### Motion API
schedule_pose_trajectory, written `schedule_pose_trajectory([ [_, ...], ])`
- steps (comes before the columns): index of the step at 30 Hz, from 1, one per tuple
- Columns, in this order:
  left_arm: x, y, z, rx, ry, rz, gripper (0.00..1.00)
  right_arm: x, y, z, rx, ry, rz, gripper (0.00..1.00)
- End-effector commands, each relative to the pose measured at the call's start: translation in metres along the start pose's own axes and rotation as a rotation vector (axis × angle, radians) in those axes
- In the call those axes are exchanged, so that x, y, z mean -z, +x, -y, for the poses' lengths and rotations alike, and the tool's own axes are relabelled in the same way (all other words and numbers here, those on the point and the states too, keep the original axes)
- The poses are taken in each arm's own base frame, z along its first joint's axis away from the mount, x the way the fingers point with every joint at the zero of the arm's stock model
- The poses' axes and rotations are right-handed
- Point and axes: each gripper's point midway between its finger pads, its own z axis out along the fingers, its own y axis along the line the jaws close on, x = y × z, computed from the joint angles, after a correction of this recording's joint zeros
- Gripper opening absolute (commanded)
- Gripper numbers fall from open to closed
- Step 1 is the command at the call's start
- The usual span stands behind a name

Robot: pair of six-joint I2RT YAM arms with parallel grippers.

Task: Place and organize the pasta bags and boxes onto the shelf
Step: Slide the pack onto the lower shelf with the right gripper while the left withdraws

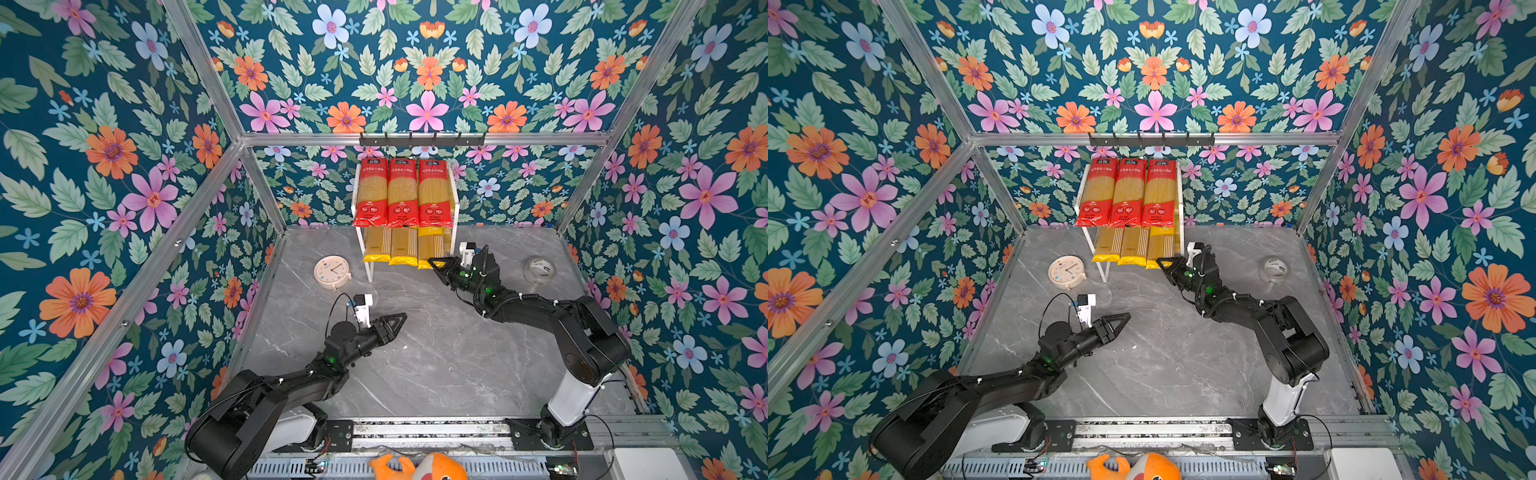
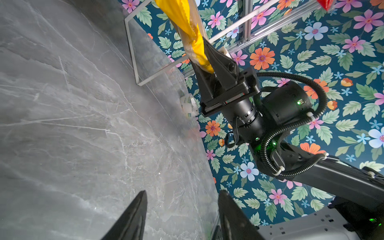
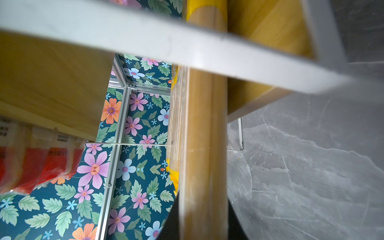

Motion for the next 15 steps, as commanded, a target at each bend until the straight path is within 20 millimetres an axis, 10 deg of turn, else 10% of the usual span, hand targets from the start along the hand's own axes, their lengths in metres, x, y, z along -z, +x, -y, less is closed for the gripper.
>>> schedule_pose_trajectory([
  [1, -0.001, -0.006, 0.008, -0.027, 0.032, 0.028, 0.57, -0.007, -0.002, -0.016, 0.023, -0.073, -0.012, 0.26],
  [9, 0.001, -0.003, 0.000, -0.031, 0.001, 0.026, 0.57, 0.018, 0.020, -0.008, 0.019, -0.061, -0.067, 0.47],
  [15, -0.001, -0.002, 0.000, -0.049, -0.019, 0.015, 0.57, 0.037, 0.021, -0.014, 0.075, -0.030, -0.048, 0.40],
])
